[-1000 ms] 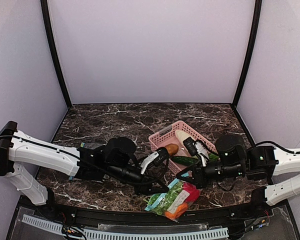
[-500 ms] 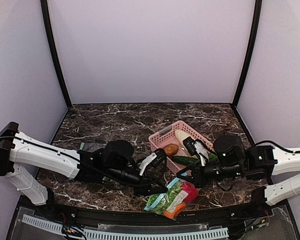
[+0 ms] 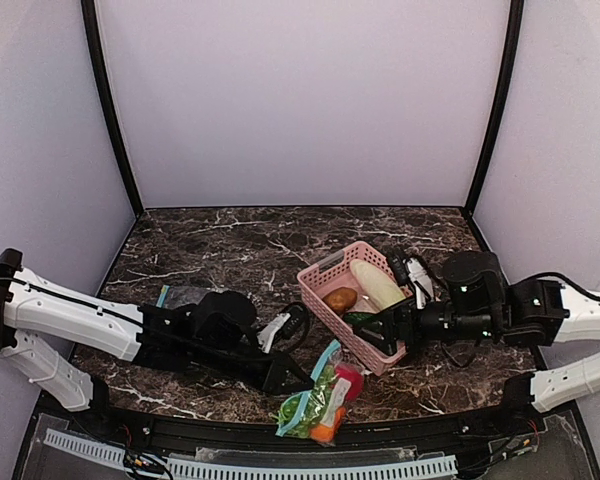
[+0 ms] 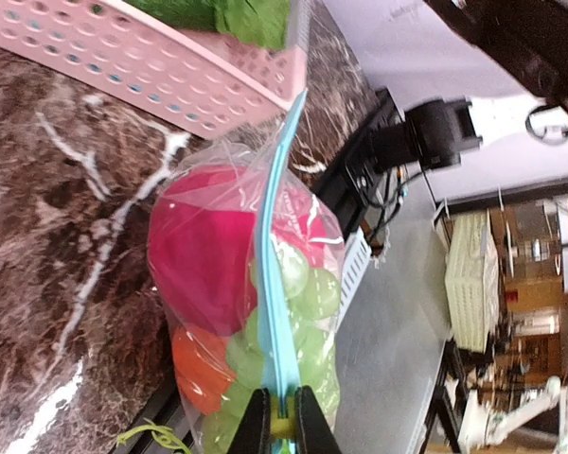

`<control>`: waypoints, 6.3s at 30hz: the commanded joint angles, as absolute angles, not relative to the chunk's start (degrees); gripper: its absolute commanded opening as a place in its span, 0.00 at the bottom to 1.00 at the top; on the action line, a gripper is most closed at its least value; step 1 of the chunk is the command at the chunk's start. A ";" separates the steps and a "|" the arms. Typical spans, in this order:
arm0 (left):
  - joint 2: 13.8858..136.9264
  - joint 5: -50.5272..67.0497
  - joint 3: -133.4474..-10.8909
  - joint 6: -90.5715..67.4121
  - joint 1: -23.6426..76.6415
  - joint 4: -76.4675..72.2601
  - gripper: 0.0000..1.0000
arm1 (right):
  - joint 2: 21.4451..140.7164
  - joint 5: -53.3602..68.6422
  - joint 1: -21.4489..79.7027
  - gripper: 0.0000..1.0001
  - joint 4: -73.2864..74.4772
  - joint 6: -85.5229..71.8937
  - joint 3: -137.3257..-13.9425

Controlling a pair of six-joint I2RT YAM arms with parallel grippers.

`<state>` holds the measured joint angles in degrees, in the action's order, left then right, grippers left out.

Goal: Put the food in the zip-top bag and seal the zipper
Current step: Pass from the left arm to the right, then pass from the right arm to the left, then pick up the fake fruit from the zipper food storage bag.

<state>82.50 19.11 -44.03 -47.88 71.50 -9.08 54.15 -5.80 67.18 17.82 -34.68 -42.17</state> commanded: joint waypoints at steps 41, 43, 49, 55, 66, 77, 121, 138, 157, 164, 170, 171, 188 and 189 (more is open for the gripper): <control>74.55 -19.79 -41.80 -76.77 70.99 -11.40 0.01 | 98.85 -35.66 81.72 0.64 40.00 -57.15 -75.41; 74.73 -19.41 -41.83 -76.98 71.03 -11.62 0.01 | 99.23 -36.37 81.39 0.54 40.03 -56.31 -75.68; 75.21 -19.68 -40.89 -78.16 71.05 -13.39 0.01 | 100.26 -36.68 80.86 0.22 38.98 -53.57 -76.11; 75.11 -21.18 -40.49 -77.99 70.98 -14.15 0.01 | 100.22 -34.91 80.35 0.00 37.73 -52.58 -74.53; 71.46 -21.67 -37.54 -74.45 65.08 -11.59 0.06 | 98.35 -25.97 80.55 0.00 37.89 -52.27 -71.21; 72.18 -20.98 -40.57 -68.64 61.07 -6.31 0.11 | 100.43 -25.49 82.57 0.00 39.81 -51.52 -73.14; 72.47 -2.97 -33.72 -61.40 66.18 -11.20 0.34 | 92.59 -14.21 77.76 0.00 30.53 -52.38 -68.68; 76.31 -0.18 -34.45 -61.26 66.18 -18.60 0.01 | 87.88 -12.25 77.64 0.14 29.36 -48.37 -66.86; 79.27 3.86 -38.43 -60.93 66.23 -17.95 0.01 | 88.89 -9.05 78.92 0.45 36.64 -41.24 -71.72; 79.67 4.56 -38.78 -60.91 66.18 -17.84 0.01 | 91.63 -10.59 78.75 0.40 37.39 -41.22 -72.39; 79.81 4.57 -38.98 -60.95 66.18 -17.69 0.01 | 93.25 -12.28 78.51 0.12 39.25 -41.50 -73.65; 79.81 4.53 -38.96 -60.88 66.18 -17.61 0.01 | 93.13 -12.24 78.43 0.04 39.28 -41.46 -73.82; 82.31 3.98 -43.72 -55.65 66.08 -6.25 0.01 | 80.94 -5.35 74.97 0.00 28.63 -43.50 -71.67; 82.29 4.18 -43.73 -55.38 66.09 -6.24 0.01 | 79.89 -5.60 74.93 0.00 27.78 -44.07 -70.74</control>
